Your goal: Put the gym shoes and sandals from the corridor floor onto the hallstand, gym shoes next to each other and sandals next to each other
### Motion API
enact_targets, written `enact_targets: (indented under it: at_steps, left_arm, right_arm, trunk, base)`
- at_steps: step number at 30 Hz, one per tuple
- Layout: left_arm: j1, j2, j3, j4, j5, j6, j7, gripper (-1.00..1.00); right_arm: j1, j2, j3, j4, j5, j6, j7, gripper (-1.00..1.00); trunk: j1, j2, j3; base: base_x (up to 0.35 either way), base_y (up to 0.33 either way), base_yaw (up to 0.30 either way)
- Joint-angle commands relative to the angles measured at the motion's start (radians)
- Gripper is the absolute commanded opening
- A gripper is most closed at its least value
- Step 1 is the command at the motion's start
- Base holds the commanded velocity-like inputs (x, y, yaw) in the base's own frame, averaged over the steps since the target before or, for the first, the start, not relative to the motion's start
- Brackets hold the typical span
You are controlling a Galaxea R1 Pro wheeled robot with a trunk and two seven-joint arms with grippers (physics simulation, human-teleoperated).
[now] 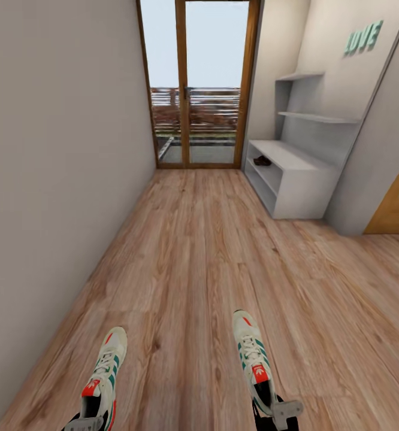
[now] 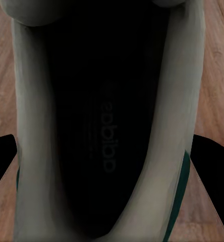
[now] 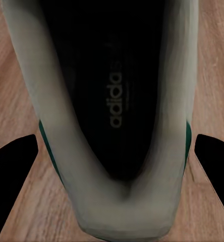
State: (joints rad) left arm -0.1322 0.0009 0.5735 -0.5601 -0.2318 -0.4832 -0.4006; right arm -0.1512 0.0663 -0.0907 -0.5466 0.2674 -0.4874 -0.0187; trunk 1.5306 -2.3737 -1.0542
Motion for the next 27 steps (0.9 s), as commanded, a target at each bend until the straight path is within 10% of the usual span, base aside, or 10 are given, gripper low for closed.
enact_targets:
  at_steps: [1,27]
  left_arm:
    - [-0.001,-0.001,0.009,0.0,-0.008,-0.005,-0.007,-1.0]
    - [-0.001,-0.002,0.006,0.002,-0.011,-0.003,-0.007,-1.0]
  right_arm:
    - [-0.001,0.001,-0.006,0.001,0.01,-0.004,-0.001,-1.0]
    - [-0.001,0.0,-0.01,-0.002,0.009,-0.003,0.0,-1.0]
  trunk:
    - [0.0,0.0,-0.001]
    - [0.0,0.0,-0.001]
  base:
    - [0.337,0.0,0.0]
    - [0.337,0.0,0.0]
